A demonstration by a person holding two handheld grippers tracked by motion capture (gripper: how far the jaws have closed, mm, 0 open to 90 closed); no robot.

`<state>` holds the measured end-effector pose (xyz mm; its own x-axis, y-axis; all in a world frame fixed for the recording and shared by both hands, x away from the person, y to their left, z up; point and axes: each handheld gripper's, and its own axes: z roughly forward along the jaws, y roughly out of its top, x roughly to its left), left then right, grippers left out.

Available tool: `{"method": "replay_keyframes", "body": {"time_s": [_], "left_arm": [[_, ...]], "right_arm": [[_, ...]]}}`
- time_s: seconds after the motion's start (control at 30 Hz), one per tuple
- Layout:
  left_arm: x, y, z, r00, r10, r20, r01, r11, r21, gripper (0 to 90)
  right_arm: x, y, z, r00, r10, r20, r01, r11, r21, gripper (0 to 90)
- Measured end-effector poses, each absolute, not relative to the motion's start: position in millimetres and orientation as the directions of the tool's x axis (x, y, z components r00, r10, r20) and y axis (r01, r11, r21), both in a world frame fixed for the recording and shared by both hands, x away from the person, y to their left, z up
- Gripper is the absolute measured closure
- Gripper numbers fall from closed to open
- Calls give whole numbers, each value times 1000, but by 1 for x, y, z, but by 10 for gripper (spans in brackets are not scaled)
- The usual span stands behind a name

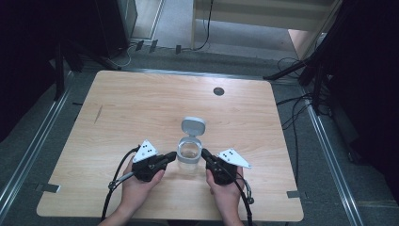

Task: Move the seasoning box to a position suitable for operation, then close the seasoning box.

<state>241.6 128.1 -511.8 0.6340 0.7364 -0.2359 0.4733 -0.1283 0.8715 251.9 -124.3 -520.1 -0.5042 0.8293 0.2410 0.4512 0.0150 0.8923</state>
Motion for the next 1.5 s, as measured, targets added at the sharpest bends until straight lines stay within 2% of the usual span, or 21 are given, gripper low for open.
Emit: {"method": "replay_keyframes", "body": {"time_s": [0.07, 0.17, 0.27, 0.3, 0.33, 0.37, 0.4, 0.43, 0.47, 0.5, 0.57, 0.73, 0.83, 1.0, 1.37, 1.5], "left_arm": [[242, 128, -512, 631, 741, -229, 469, -129, 874, 870], [242, 142, -514, 610, 755, -241, 470, -100, 877, 776], [242, 159, -517, 570, 788, -233, 454, -65, 889, 545], [243, 171, -518, 551, 799, -240, 448, -40, 893, 545], [242, 185, -520, 519, 817, -251, 455, -15, 891, 480], [242, 216, -525, 440, 863, -246, 467, 14, 884, 355], [242, 216, -525, 440, 863, -246, 467, 14, 884, 308], [241, 232, -528, 403, 882, -244, 476, 26, 879, 308], [238, 263, -534, 335, 911, -238, 495, 45, 867, 234], [238, 263, -534, 335, 911, -238, 495, 45, 867, 218], [230, 302, -539, 251, 943, -218, 502, 66, 863, 191], [217, 335, -549, 173, 967, -186, 524, 69, 849, 169], [216, 337, -551, 168, 963, -213, 534, 92, 840, 173], [218, 330, -552, 180, 971, -160, 524, 43, 851, 193], [220, 331, -552, 169, 970, -175, 533, 59, 844, 218], [221, 331, -552, 169, 970, -173, 537, 57, 842, 221]], "right_arm": [[256, -123, -520, -510, 828, 233, 445, 23, 895, 900], [261, -123, -516, -519, 827, 215, 437, 40, 898, 900], [266, -127, -512, -517, 829, 214, 431, 36, 901, 900], [268, -129, -510, -512, 830, 220, 435, 30, 900, 900], [270, -131, -508, -510, 832, 220, 437, 30, 899, 900], [274, -134, -504, -507, 835, 213, 435, 35, 900, 900], [274, -134, -504, -507, 835, 213, 435, 35, 900, 900], [276, -136, -503, -499, 842, 206, 434, 37, 900, 900], [279, -139, -501, -492, 848, 196, 430, 41, 902, 900], [279, -139, -501, -492, 848, 196, 430, 41, 902, 900], [285, -140, -498, -489, 853, 179, 427, 56, 902, 900], [299, -139, -489, -503, 842, 194, 424, 44, 905, 900], [307, -137, -482, -501, 845, 188, 415, 44, 909, 900], [319, -132, -473, -532, 822, 203, 425, 51, 904, 900], [339, -125, -452, -584, 786, 202, 385, 49, 921, 900], [338, -122, -441, -649, 736, 190, 366, 83, 927, 900]]}}
